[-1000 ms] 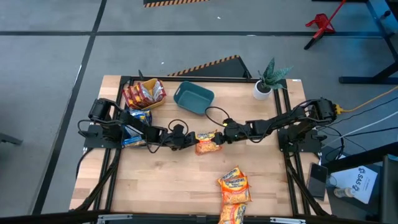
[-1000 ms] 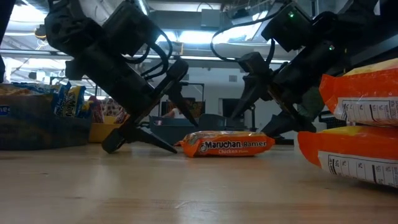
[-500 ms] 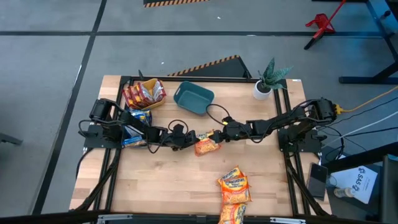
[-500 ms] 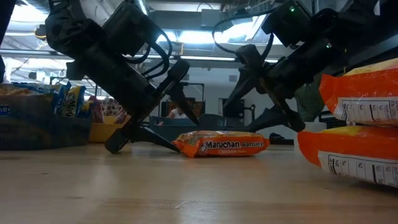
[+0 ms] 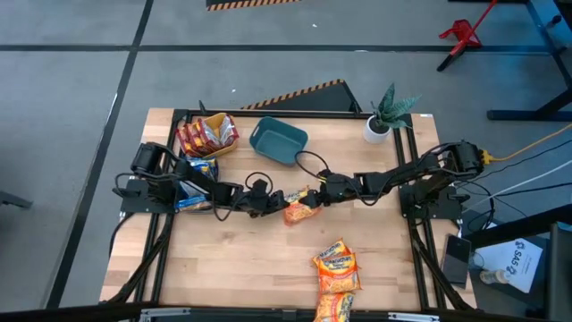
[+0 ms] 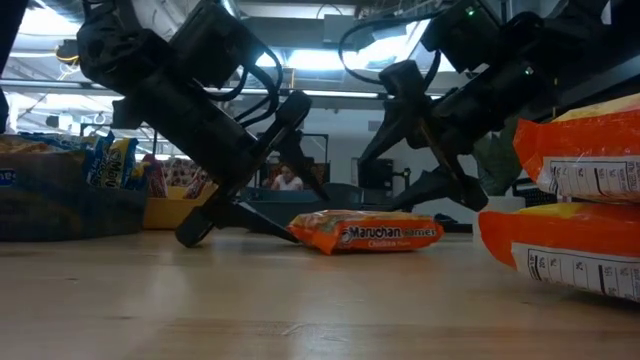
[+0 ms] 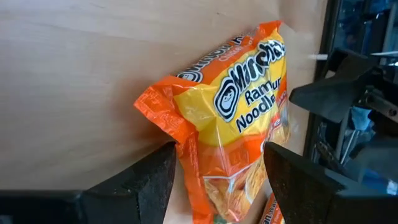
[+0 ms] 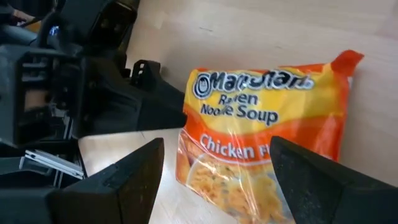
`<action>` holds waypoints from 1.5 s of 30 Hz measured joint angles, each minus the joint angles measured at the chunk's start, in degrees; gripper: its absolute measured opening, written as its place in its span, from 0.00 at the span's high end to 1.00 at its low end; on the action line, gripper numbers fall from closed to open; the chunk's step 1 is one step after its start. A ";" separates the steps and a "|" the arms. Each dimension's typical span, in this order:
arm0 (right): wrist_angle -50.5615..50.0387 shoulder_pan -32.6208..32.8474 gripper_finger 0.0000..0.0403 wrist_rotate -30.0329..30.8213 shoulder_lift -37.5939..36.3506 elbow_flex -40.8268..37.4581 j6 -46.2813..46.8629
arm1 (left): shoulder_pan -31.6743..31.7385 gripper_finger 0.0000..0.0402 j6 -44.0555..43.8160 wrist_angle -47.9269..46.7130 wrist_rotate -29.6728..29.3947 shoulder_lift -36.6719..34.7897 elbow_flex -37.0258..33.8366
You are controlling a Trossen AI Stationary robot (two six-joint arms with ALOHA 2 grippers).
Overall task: Sort Maruchan noodles
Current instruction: Put the orange noodle pack into the blue bin
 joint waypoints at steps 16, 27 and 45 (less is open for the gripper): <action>-17.26 -1.07 0.31 -0.73 -0.36 3.83 -6.09 | 0.20 0.43 0.98 -2.20 0.53 -0.04 0.63; -44.78 -1.15 0.31 5.15 0.04 16.00 -13.72 | 0.20 0.43 1.80 -1.95 0.27 1.43 0.69; -43.15 -0.76 0.30 4.92 5.90 15.52 -11.35 | 0.33 0.43 1.30 -0.25 2.01 2.21 0.66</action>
